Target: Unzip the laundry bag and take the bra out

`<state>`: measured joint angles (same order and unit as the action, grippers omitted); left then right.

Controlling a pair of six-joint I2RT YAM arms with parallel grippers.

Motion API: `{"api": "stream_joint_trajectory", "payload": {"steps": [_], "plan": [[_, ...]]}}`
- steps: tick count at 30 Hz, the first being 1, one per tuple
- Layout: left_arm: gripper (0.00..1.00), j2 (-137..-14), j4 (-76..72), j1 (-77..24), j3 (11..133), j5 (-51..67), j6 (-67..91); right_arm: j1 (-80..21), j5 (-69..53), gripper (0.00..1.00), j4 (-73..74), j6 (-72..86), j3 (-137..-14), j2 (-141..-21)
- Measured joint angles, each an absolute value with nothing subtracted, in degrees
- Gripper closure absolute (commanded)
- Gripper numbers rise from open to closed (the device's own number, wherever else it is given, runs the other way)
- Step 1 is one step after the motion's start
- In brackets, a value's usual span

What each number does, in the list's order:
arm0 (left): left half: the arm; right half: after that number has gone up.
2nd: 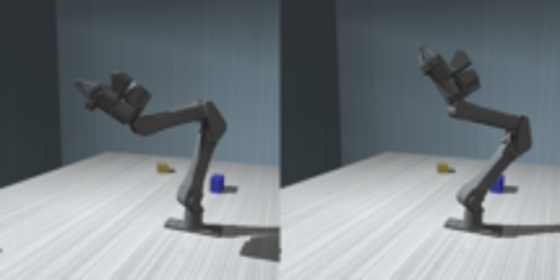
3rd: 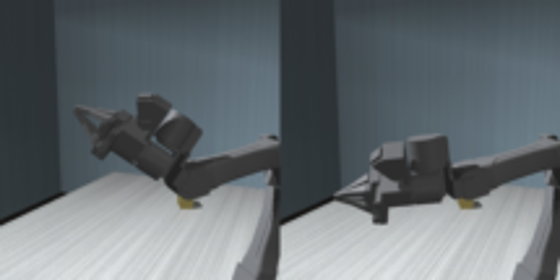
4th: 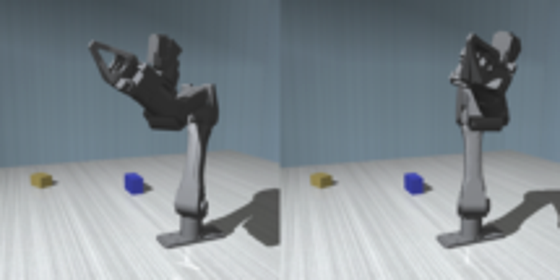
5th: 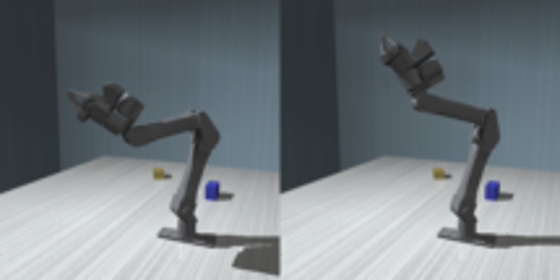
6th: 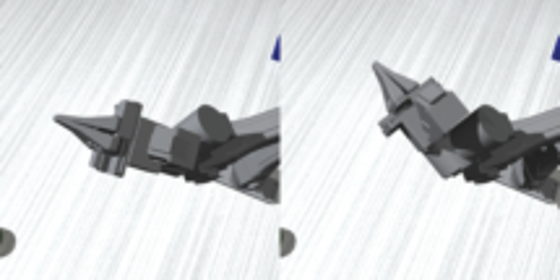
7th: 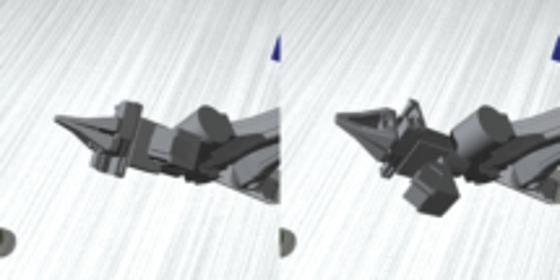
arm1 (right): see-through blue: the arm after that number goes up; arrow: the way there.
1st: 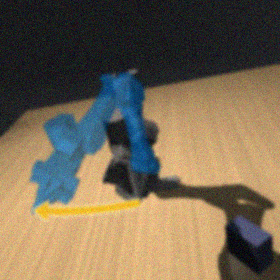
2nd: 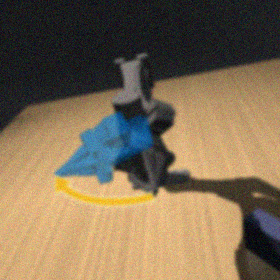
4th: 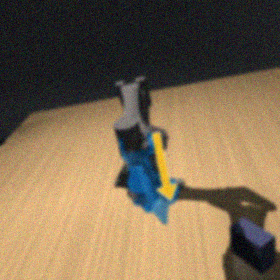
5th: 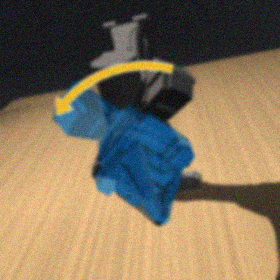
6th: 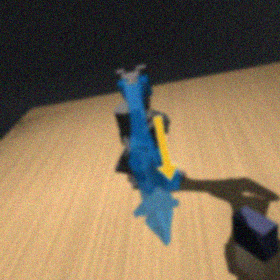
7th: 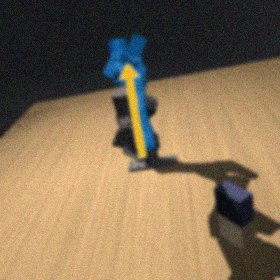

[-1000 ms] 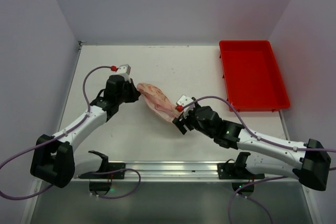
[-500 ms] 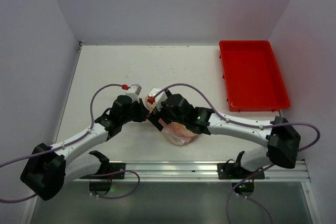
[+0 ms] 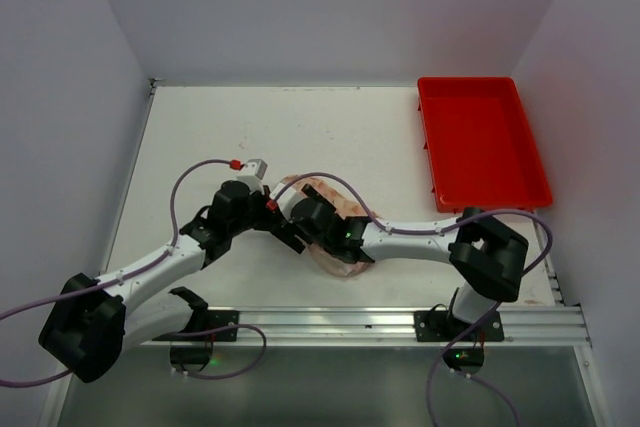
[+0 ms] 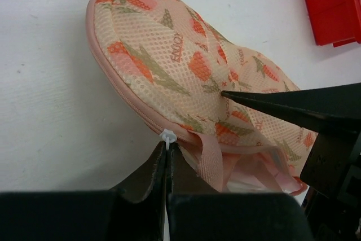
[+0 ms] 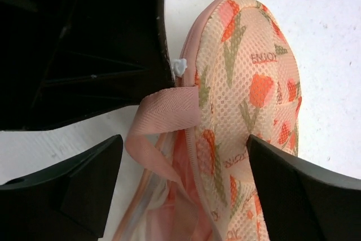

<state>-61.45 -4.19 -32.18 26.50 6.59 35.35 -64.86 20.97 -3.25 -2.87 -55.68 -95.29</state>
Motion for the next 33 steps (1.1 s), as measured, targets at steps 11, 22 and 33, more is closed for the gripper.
{"api": "stream_joint_trajectory", "payload": {"steps": [11,22,33], "plan": [[1.00,-61.23,-2.63,-31.75,26.98,5.54,35.38,-65.47,24.67,1.00,-11.90,-6.26,-49.78,-95.31],[1.00,-68.79,-3.90,-21.80,31.27,9.76,35.00,-65.06,19.68,1.00,-9.87,-6.83,-40.03,-77.12],[1.00,-76.93,-15.00,-20.84,27.53,17.52,34.06,-64.82,19.35,0.29,-4.29,-3.64,-38.96,-76.86]]}}
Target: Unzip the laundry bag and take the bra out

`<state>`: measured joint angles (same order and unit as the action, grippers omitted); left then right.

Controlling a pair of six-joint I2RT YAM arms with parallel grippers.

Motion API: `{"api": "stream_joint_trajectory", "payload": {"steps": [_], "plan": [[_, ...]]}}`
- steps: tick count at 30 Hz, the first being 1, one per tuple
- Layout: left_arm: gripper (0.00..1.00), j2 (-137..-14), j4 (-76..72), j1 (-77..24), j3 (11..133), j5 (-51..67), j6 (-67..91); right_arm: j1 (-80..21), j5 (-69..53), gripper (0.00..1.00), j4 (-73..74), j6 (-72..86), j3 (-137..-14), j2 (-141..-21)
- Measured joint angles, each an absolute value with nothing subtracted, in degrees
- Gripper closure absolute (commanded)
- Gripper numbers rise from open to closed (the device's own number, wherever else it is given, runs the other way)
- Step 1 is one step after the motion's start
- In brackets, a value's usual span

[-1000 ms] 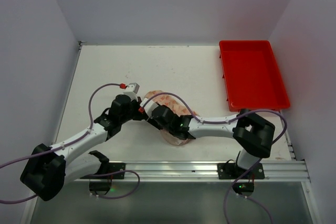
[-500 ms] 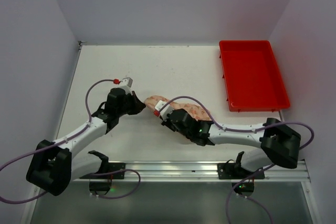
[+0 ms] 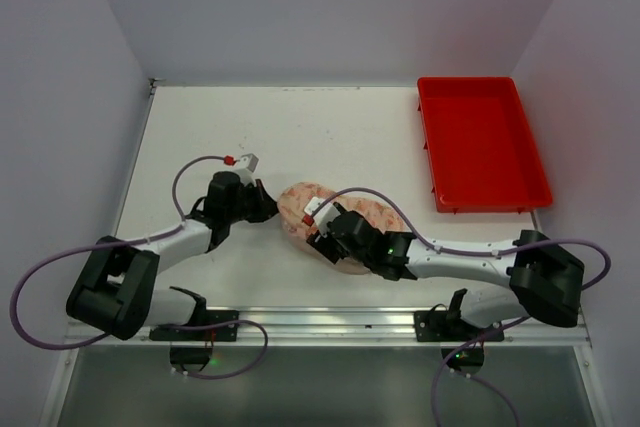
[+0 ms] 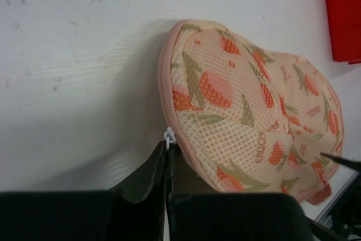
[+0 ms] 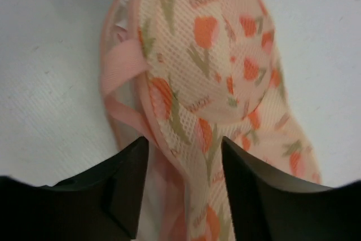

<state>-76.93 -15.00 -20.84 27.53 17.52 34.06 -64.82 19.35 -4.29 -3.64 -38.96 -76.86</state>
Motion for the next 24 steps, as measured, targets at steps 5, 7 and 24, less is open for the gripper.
{"api": "stream_joint_trajectory", "payload": {"steps": [5,7,24], "plan": [[1.00,-70.96,-16.21,-21.28,20.14,15.90,35.07,-65.14,18.50,0.01,0.03,-1.89,-41.01,-79.85],[1.00,-69.67,-16.29,-22.48,18.90,15.27,35.59,-65.56,18.70,0.01,0.62,-1.63,-43.27,-80.64],[1.00,-62.87,-15.73,-28.95,18.68,12.45,39.44,-71.66,26.57,0.14,-5.56,-6.61,-55.07,-98.13]]}}
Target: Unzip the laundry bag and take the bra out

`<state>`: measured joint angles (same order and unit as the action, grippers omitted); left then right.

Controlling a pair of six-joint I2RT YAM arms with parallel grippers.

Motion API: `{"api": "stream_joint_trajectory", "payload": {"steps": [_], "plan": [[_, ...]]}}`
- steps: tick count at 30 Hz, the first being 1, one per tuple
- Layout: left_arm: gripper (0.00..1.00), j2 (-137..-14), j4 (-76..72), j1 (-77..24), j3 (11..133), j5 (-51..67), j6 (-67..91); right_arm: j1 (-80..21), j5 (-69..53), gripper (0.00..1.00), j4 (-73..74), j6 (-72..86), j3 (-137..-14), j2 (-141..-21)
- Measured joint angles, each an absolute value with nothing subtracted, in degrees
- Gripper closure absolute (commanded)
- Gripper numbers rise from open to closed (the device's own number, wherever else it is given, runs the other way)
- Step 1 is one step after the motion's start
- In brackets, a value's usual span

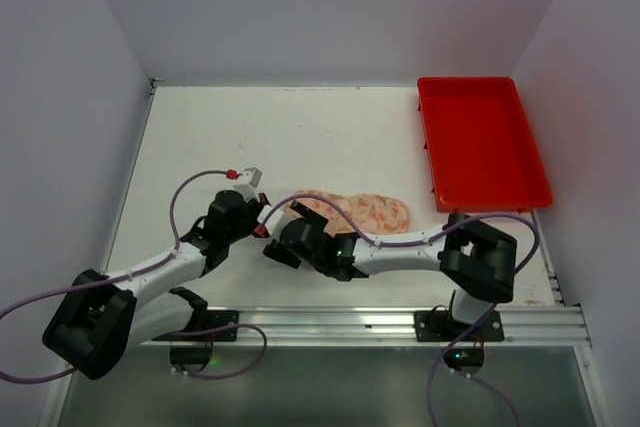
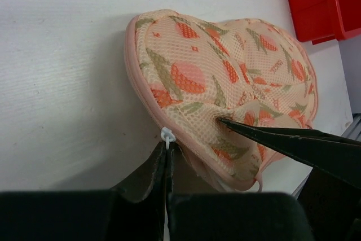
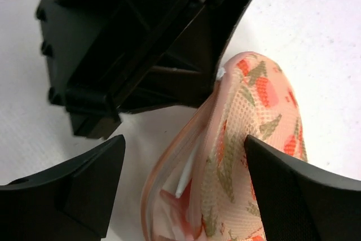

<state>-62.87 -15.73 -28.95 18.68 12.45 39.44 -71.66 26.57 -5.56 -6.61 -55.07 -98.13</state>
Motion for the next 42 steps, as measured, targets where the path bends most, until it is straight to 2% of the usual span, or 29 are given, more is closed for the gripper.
{"api": "stream_joint_trajectory", "payload": {"steps": [2,3,4,5,12,17,24,36,37,39,40,41,42], "plan": [[1.00,-62.85,-15.62,-28.97,18.68,12.45,39.46,-71.68,28.51,0.38,-6.79,-7.66,-55.07,-98.67],[1.00,-62.83,-15.57,-28.97,18.68,12.47,39.44,-71.66,29.61,0.72,-7.60,-8.19,-55.07,-99.02],[1.00,-62.78,-15.35,-28.99,18.68,12.47,39.44,-71.61,30.83,0.90,-8.27,-8.99,-55.05,-99.35],[1.00,-62.70,-14.98,-29.04,18.68,12.43,39.40,-71.59,32.21,1.00,-8.78,-9.50,-55.00,-99.57],[1.00,-62.02,-12.62,-29.12,19.77,11.29,39.20,-71.66,33.98,1.00,-14.61,-12.80,-50.00,-97.03],[1.00,-66.17,-12.84,-28.38,22.37,12.45,38.09,-71.57,28.51,1.00,-16.29,-13.56,-40.58,-83.79],[1.00,-72.69,-16.03,-26.26,24.82,16.19,35.48,-71.09,21.41,1.00,-13.34,-12.86,-36.93,-69.91],[0.99,-90.26,-27.03,-26.24,27.66,25.34,35.92,-70.50,17.69,1.00,-10.94,-11.60,-36.97,-72.79],[0.86,-90.43,-27.07,-26.22,27.57,25.30,36.32,-70.54,17.39,1.00,-11.16,-11.44,-37.17,-73.91],[0.73,-89.60,-26.74,-25.63,27.35,24.29,36.71,-70.85,17.30,1.00,-11.60,-11.07,-38.13,-76.23],[0.53,-88.25,-25.36,-24.82,27.33,22.81,37.04,-70.96,17.39,1.00,-11.70,-10.83,-38.96,-77.69],[0.40,-86.19,-23.53,-23.62,27.31,21.19,37.10,-71.00,17.47,1.00,-11.86,-10.46,-39.79,-79.18],[0.21,-83.55,-21.50,-22.26,27.33,19.46,37.19,-71.05,17.58,1.00,-12.03,-10.11,-40.64,-80.73]]}}
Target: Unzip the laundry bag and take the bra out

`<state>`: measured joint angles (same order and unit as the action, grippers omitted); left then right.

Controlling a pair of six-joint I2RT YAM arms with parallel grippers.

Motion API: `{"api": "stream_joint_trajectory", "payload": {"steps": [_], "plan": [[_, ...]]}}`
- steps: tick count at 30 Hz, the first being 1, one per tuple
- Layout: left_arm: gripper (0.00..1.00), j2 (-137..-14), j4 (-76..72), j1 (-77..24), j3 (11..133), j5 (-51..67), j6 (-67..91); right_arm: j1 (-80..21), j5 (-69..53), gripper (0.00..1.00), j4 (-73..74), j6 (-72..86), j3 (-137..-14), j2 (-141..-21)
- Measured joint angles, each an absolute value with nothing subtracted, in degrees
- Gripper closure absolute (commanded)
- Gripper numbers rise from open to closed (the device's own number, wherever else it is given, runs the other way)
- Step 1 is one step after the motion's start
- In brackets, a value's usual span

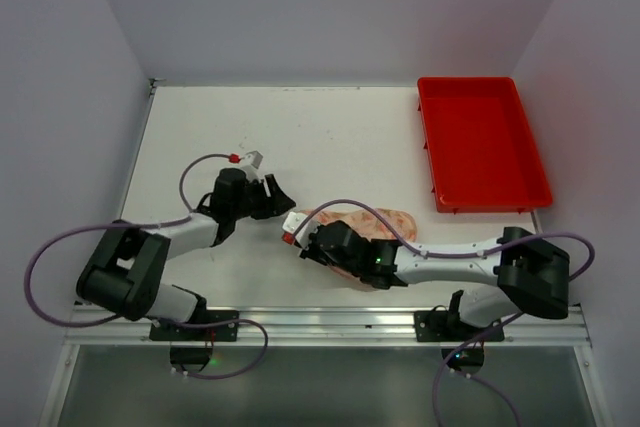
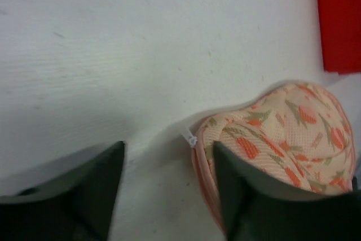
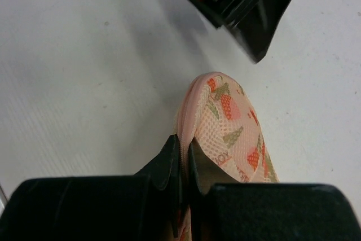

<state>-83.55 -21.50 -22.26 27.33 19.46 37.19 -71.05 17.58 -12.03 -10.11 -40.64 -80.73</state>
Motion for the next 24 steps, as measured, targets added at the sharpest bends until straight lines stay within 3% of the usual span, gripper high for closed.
{"api": "stream_joint_trajectory", "payload": {"steps": [5,10,12,13,17,24], "plan": [[0.00,-68.05,-7.29,-15.46,30.22,6.98,38.48,-71.05,19.77,1.00,-9.32,-6.37,-49.98,-90.43],[0.00,-57.98,6.39,-9.04,35.62,-2.63,38.92,-70.81,23.86,1.00,0.54,2.22,-70.32,-103.88],[0.00,-54.04,10.81,-7.01,36.38,-6.15,38.85,-70.37,24.91,0.82,5.80,6.52,-80.86,-109.97],[0.00,-52.21,12.99,-6.24,36.82,-7.86,38.79,-70.08,24.99,0.59,8.16,8.51,-85.84,-112.75],[0.00,-45.93,19.05,-5.32,37.87,-12.51,37.69,-68.25,22.41,0.21,14.04,13.58,-97.17,-118.15],[0.00,-42.52,23.44,-5.26,38.22,-10.13,34.26,-64.69,15.33,0.18,18.50,13.19,-90.15,-110.19]]}}
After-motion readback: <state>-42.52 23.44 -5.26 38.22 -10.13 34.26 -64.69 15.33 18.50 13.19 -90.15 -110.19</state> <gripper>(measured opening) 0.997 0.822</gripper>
